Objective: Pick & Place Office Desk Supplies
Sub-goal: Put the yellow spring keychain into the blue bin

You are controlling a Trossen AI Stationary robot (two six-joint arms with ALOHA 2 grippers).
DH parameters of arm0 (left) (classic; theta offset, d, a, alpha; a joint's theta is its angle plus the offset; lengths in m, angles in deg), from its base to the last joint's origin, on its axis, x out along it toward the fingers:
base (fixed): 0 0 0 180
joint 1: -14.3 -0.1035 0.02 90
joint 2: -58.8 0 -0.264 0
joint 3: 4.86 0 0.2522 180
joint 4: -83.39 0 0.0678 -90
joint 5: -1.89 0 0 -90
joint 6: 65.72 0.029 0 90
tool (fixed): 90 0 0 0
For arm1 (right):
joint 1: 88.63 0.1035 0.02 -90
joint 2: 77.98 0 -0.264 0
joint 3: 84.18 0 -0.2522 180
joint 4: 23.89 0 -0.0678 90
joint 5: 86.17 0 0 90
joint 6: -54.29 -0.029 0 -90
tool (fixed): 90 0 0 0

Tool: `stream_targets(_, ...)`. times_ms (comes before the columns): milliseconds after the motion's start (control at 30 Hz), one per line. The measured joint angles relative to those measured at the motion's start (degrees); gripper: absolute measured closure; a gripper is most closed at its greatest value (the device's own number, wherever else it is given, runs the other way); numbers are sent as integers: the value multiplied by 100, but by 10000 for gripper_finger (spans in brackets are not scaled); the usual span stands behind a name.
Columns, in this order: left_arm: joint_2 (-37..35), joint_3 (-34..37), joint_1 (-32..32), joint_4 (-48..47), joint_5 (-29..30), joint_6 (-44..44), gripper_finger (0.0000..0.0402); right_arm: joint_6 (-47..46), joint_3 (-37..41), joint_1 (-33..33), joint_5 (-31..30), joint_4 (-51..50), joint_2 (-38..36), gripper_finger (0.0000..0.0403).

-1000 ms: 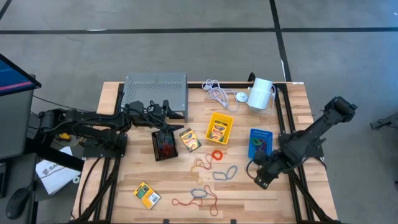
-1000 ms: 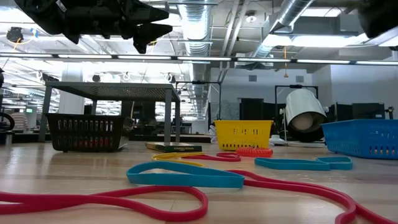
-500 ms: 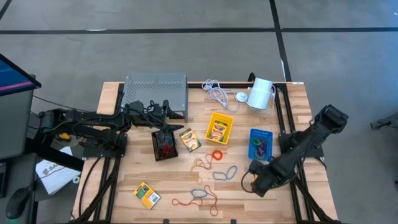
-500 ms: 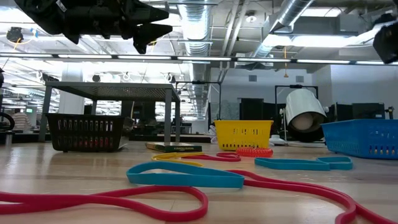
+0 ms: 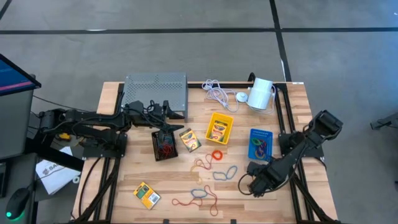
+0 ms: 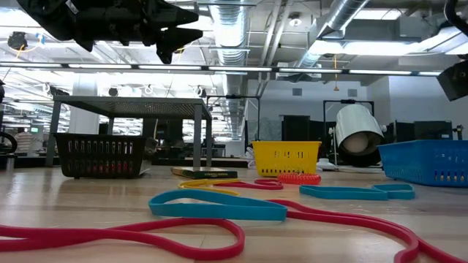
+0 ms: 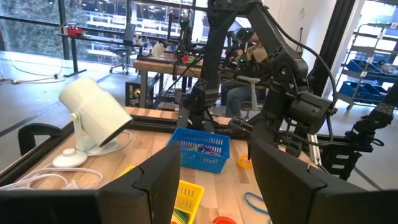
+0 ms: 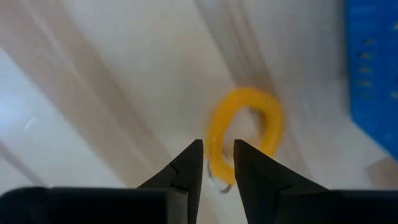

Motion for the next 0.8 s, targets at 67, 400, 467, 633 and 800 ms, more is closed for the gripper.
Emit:
stream_targets(67,0,0,0,-1,0,-1,211,14,0,-34,-184,-55,-7,318)
stream_targets(400,0,0,0,-4,0,-1,211,97,429,-34,-95,530,-43,308)
stream_targets(467,0,0,0,-4,0,-1,211,14,495,-34,-103,575,-46,298)
stream_targets(633,0,0,0,-5,0,-1,211,-39,566,-34,-121,582,-44,281)
stream_targets(800,0,0,0,-8,0,1,211,-52,570,-36,-112,621,-35,310)
